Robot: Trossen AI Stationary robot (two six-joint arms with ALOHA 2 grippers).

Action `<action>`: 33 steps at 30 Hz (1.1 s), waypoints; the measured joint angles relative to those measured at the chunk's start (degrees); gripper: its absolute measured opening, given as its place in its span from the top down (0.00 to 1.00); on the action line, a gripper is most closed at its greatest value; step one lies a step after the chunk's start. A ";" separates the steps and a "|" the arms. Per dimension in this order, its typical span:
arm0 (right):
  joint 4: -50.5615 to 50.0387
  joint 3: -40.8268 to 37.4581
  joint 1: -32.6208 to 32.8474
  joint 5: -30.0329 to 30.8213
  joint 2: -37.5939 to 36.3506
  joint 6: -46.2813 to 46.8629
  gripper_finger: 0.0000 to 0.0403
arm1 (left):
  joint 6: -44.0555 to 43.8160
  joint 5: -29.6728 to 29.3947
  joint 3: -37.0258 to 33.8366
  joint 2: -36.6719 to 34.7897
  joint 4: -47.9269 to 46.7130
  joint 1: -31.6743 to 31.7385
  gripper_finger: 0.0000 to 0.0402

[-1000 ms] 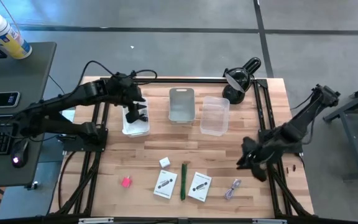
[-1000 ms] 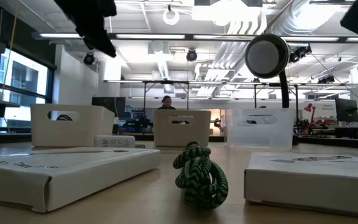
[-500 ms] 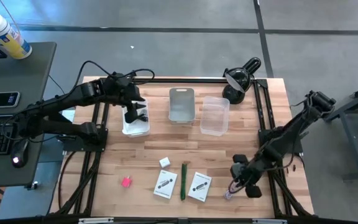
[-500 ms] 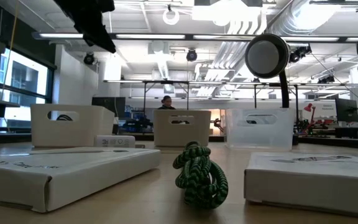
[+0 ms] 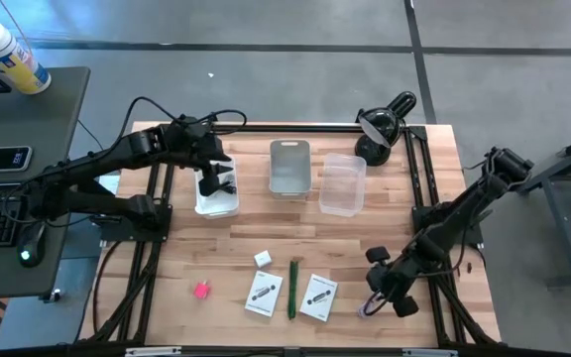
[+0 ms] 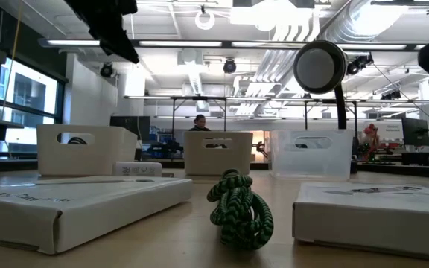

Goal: Pick and place items into bin
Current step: Put the gray USB cable into the white bin

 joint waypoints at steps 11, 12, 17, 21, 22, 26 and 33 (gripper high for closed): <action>2.21 0.00 0.07 0.77 8.17 -3.98 0.45 | -0.21 -0.17 0.00 0.00 0.00 0.00 0.71; 2.78 0.00 0.07 0.77 8.59 -3.96 0.45 | -0.22 -0.19 0.00 0.00 0.00 0.00 0.71; 3.24 0.00 1.39 1.20 11.46 -4.37 0.46 | -0.25 -0.19 0.00 0.00 0.00 0.00 0.71; 4.04 0.00 3.06 1.03 13.37 -2.68 0.46 | -0.34 -0.18 0.00 0.00 0.00 0.00 0.71; 3.87 0.00 3.49 1.43 13.71 -2.09 0.46 | -0.37 -0.19 0.00 0.00 0.00 0.00 0.71; 2.85 0.00 4.78 3.36 15.14 1.36 0.48 | -0.37 -0.19 0.00 0.00 0.02 0.00 0.71; 0.66 0.02 5.33 4.47 15.73 6.96 0.56 | -0.54 -0.19 0.00 0.00 0.10 0.00 0.71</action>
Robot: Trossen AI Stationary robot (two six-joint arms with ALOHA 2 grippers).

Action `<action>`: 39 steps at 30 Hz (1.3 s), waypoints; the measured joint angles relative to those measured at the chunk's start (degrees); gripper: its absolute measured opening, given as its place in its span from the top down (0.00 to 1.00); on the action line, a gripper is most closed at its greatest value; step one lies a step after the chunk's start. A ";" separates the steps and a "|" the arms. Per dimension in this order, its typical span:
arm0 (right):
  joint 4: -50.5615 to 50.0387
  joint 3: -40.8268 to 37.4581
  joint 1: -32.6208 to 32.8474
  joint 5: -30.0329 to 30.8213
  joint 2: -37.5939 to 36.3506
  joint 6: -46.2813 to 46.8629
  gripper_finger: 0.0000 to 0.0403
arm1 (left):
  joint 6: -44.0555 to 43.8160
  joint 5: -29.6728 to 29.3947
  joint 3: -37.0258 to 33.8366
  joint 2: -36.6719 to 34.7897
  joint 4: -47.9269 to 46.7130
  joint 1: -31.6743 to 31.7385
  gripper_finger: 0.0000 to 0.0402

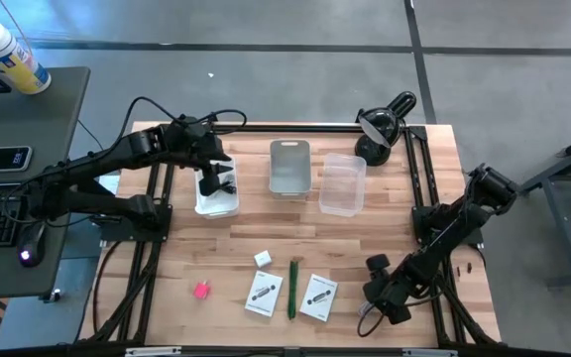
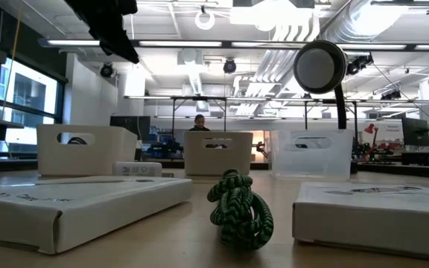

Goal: Pick and place items into bin
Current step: Put the gray USB cable into the white bin

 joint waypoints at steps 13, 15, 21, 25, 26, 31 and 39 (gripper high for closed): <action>-0.38 0.00 0.00 -0.54 -1.81 3.77 0.92 | -0.27 -0.02 0.00 0.00 0.34 0.00 0.71; -0.37 0.00 0.00 0.11 -3.29 3.90 0.92 | -0.27 -0.02 0.00 0.00 0.34 0.00 0.71; -2.81 0.00 -0.76 4.31 -8.72 6.33 0.91 | -0.25 -0.02 0.00 0.02 0.36 0.02 0.71; -3.52 0.00 -3.21 8.91 -12.41 6.70 0.86 | -0.35 -0.02 0.00 0.04 0.38 0.04 0.71; -3.42 0.00 -4.29 9.67 -13.18 6.49 0.86 | -0.68 -0.03 0.00 0.04 0.38 0.04 0.71; -2.85 0.09 -11.05 10.13 -15.19 3.54 0.92 | -1.10 -0.02 0.00 0.04 0.40 0.02 0.71; -1.26 3.06 -21.97 10.51 -15.06 -4.57 0.86 | -1.54 -0.04 0.00 0.04 0.38 0.00 0.71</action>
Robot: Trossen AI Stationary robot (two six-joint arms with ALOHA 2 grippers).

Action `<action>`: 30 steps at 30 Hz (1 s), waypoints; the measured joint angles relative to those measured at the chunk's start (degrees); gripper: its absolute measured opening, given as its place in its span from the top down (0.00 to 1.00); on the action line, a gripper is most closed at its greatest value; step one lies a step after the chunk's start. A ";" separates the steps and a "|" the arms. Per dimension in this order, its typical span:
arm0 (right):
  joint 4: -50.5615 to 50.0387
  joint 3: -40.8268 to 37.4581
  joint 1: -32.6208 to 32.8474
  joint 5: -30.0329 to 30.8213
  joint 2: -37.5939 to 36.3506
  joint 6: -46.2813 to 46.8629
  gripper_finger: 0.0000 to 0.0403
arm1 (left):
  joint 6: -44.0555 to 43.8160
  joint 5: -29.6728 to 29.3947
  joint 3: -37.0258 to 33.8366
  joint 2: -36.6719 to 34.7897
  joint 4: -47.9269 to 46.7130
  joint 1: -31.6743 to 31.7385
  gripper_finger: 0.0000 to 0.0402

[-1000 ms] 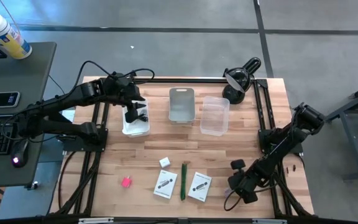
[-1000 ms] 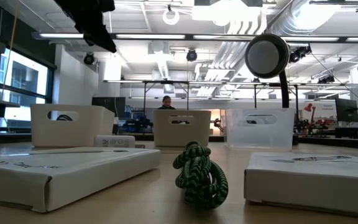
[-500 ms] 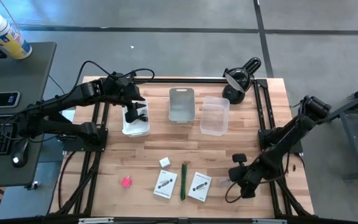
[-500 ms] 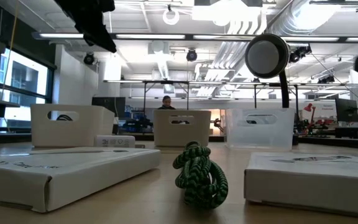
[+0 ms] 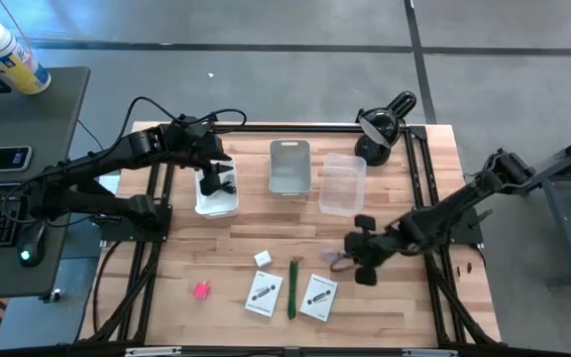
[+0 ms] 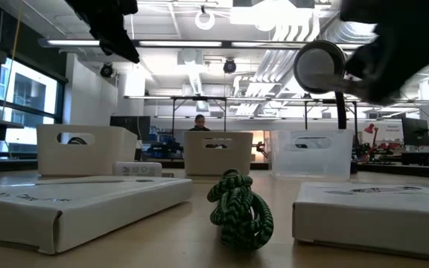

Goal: Pick and place items into bin
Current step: Put the gray USB cable into the white bin

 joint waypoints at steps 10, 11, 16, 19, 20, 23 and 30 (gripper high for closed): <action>10.09 1.00 -10.22 -2.60 0.57 -6.35 0.92 | -0.02 0.00 0.00 0.00 0.52 0.00 0.71; 10.56 1.00 -10.74 -2.60 0.86 -6.35 0.92 | -0.02 0.00 0.00 0.00 0.51 0.00 0.71; 14.55 1.00 -12.72 -3.17 4.98 -6.27 0.86 | 0.00 -0.22 0.00 0.00 0.57 0.00 0.71; 17.65 1.00 -13.36 -3.80 8.02 -5.81 0.86 | 0.00 -0.22 0.00 0.00 0.69 0.00 0.71; 18.09 1.00 -13.54 -3.69 8.81 -5.55 0.87 | 0.00 -0.22 0.00 0.00 0.72 0.00 0.71; 19.28 1.00 -14.61 -3.45 10.33 -4.76 0.91 | 0.00 -0.21 0.00 0.00 0.70 0.00 0.71; 23.34 1.00 -16.08 -5.28 13.94 -3.57 0.87 | 0.00 -0.20 0.00 0.00 1.46 0.00 0.71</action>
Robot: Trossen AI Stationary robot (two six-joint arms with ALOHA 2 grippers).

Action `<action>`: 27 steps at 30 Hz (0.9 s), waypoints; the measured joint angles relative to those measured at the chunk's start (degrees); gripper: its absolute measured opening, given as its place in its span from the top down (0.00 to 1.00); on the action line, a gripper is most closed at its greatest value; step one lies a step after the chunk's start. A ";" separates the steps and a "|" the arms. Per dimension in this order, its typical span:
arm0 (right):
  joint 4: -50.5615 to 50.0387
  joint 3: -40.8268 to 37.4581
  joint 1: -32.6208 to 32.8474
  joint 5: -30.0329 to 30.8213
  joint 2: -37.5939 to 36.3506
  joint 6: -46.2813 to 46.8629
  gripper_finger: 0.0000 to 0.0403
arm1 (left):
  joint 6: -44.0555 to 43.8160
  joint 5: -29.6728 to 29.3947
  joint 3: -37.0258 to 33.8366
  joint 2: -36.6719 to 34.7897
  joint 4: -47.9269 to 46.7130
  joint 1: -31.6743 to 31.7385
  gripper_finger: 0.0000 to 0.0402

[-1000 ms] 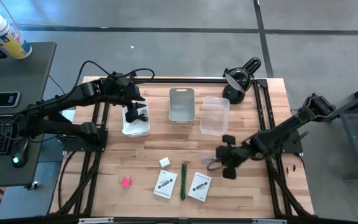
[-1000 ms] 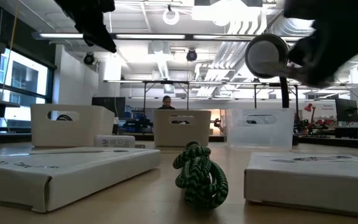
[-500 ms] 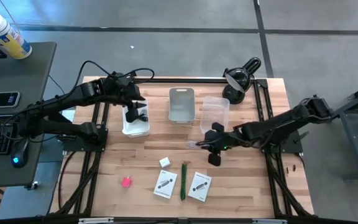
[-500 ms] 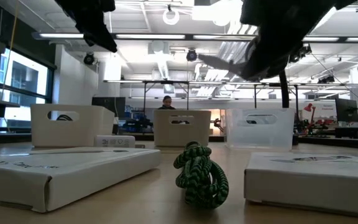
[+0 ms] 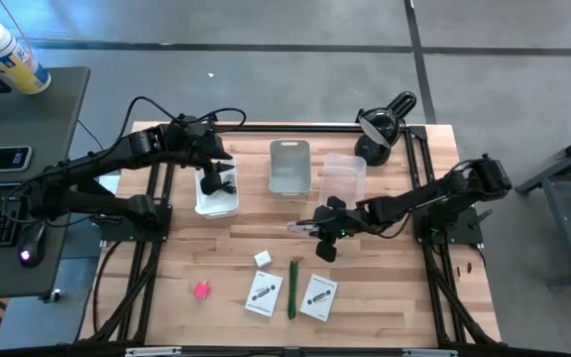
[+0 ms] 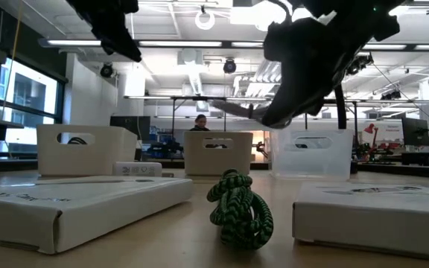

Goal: Pick and place items into bin
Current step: Put the gray USB cable into the white bin

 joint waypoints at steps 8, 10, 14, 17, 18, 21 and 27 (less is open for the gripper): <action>1.27 0.00 0.00 -2.68 3.44 3.87 0.90 | 0.02 0.00 0.00 0.00 0.08 0.00 0.71; 1.30 0.00 0.00 -2.97 3.44 4.04 0.90 | 0.02 0.00 0.00 0.00 0.07 0.00 0.71; 1.36 0.00 -0.02 -4.81 3.44 3.97 0.85 | 0.02 0.02 0.00 0.00 0.07 0.00 0.71; 1.36 0.00 -0.06 -5.27 3.44 3.92 0.79 | 0.04 0.48 0.00 0.00 0.11 0.00 0.71; 1.36 -0.02 -0.06 -5.27 3.44 3.92 0.78 | 0.04 0.77 0.00 0.00 0.17 0.00 0.71; 1.36 -0.01 -0.06 -5.27 3.44 3.90 0.73 | 0.08 1.92 0.00 0.00 1.21 0.00 0.71; 3.83 -0.10 -0.04 -5.51 2.86 2.80 0.70 | -0.28 7.73 -0.02 0.00 8.29 -4.47 0.71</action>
